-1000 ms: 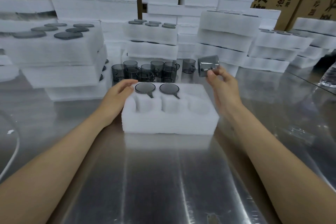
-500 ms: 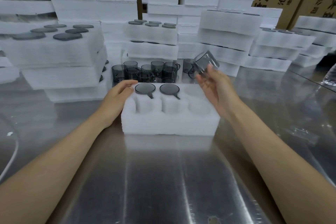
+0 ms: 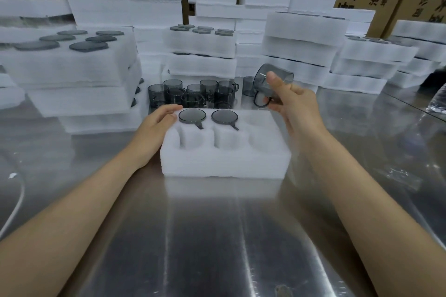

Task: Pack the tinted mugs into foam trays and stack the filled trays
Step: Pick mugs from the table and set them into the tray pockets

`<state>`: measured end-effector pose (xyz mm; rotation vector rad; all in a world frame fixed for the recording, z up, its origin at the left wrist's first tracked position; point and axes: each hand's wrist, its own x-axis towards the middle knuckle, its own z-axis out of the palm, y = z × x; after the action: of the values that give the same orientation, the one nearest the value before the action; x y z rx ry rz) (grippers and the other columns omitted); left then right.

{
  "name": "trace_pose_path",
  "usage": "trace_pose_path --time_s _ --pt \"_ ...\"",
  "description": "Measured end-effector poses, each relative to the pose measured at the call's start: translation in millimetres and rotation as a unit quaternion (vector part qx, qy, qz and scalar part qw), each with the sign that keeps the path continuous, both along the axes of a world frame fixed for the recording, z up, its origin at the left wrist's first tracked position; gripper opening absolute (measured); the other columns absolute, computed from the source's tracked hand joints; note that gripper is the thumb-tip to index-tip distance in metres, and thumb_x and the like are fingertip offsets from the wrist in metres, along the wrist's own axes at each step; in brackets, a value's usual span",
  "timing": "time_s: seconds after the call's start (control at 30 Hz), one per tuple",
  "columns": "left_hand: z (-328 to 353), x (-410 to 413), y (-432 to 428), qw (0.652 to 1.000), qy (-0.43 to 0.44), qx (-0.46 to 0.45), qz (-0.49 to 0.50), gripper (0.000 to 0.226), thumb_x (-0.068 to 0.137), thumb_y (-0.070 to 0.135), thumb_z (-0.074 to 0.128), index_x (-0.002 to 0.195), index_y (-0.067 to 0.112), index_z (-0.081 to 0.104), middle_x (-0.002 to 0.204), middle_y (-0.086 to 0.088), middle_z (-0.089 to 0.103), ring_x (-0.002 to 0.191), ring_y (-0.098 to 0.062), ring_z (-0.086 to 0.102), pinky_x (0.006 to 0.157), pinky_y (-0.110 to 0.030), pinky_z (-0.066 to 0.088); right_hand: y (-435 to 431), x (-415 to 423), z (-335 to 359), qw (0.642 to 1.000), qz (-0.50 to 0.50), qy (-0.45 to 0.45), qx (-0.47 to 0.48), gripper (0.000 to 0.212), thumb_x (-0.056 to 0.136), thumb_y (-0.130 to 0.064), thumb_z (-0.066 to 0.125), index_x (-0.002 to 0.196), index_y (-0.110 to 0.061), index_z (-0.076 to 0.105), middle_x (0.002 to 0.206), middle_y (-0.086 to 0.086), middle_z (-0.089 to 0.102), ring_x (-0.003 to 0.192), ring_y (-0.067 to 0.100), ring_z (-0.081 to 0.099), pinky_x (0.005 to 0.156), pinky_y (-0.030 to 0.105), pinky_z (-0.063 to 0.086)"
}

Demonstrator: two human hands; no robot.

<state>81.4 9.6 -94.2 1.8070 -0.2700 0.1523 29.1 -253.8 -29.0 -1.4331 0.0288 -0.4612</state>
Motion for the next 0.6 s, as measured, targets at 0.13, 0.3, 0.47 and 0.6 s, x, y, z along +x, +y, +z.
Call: trace_pose_path --time_s 0.13,0.3,0.47,0.6 --pt "0 0 0 1.0 -0.002 0.001 -0.002 0.026 0.1 0.02 0.046 0.111 0.037 0.062 0.119 0.008 0.063 0.112 -0.009 0.056 0.095 -0.027 0.041 -4 0 5 0.998 0.016 0.018 -0.056 0.029 0.082 -0.024 0.074 0.084 0.003 0.065 0.081 0.005 0.063 0.077 0.015 0.058 0.085 0.034 0.055" --pt "1 -1 -1 1.0 0.0 -0.006 -0.006 0.026 0.1 0.021 0.046 0.107 0.04 0.062 0.114 0.015 0.064 0.105 -0.001 0.058 0.084 -0.02 0.042 -3 0 0 0.953 -0.102 -0.02 -0.285 0.023 0.076 -0.032 0.078 0.071 -0.018 0.061 0.095 -0.01 0.055 0.071 -0.009 0.053 0.062 0.005 0.037" --pt "2 -3 -2 1.0 0.0 -0.01 -0.004 0.025 0.1 0.021 0.045 0.112 0.037 0.062 0.113 0.021 0.062 0.095 0.013 0.057 0.077 -0.013 0.042 0 -2 -9 0.94 -0.136 -0.061 -0.307 0.036 0.074 -0.034 0.081 0.083 -0.022 0.048 0.089 -0.01 0.058 0.068 0.001 0.05 0.059 0.014 0.04" --pt "2 -3 -2 1.0 0.002 -0.012 -0.003 0.025 0.101 0.02 0.044 0.116 0.032 0.061 0.115 0.017 0.062 0.102 0.004 0.057 0.082 -0.018 0.042 1 -1 -11 0.92 -0.123 -0.102 -0.359 0.026 0.084 -0.022 0.074 0.102 -0.014 0.057 0.087 -0.002 0.057 0.067 0.007 0.049 0.062 0.01 0.04"
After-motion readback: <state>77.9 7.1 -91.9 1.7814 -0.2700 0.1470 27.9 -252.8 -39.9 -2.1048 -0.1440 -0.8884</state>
